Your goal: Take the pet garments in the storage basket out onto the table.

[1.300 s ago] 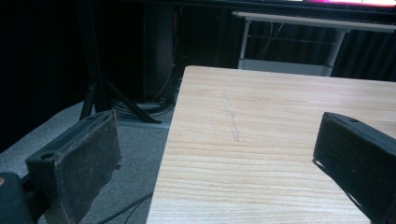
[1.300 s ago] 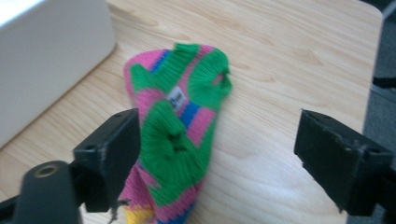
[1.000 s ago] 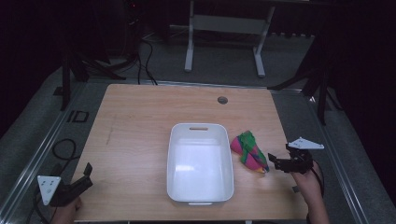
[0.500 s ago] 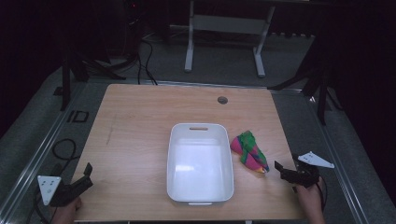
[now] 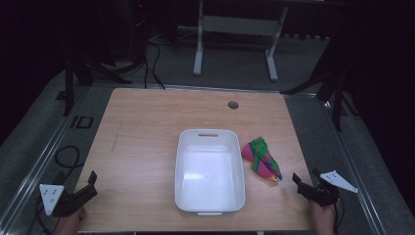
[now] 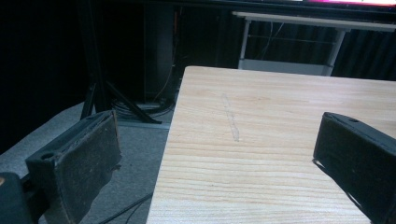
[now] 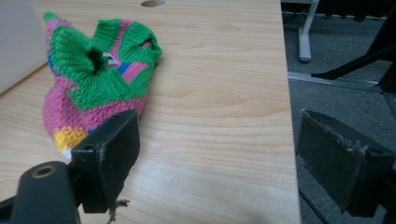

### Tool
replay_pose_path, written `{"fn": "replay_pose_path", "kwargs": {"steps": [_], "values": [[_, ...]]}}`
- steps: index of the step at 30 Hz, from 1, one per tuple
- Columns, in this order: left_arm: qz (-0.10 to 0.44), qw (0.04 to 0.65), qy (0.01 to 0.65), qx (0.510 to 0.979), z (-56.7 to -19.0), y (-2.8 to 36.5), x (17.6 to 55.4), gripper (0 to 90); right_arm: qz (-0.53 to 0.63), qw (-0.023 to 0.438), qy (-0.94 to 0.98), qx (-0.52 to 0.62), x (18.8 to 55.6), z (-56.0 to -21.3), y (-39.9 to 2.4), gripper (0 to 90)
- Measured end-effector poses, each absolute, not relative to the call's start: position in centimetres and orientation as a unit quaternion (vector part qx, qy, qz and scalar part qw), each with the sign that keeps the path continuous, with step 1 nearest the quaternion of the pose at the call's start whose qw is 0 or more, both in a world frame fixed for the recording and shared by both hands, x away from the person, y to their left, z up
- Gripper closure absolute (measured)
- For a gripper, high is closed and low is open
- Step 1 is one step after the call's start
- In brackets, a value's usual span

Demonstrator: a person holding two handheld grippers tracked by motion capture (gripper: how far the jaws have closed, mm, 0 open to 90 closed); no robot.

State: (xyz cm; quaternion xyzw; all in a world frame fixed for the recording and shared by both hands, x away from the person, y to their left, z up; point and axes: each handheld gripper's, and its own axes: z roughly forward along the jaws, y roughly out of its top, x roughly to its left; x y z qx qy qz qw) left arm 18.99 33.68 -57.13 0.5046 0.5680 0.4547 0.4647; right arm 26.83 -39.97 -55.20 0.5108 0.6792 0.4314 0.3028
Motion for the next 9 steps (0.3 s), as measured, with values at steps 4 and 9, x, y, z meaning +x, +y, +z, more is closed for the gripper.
{"fn": "replay_pose_path", "kwargs": {"steps": [4,9], "values": [[0.455,0.465,0.568,0.505,-57.13,33.69,18.99,1.2,0.429,0.307,0.676,0.515,26.68,-55.37,-40.09,13.7],[0.455,0.465,0.568,0.505,-57.13,33.70,18.98,1.2,0.444,0.315,0.663,0.515,26.27,-55.47,-40.46,13.7]]}}
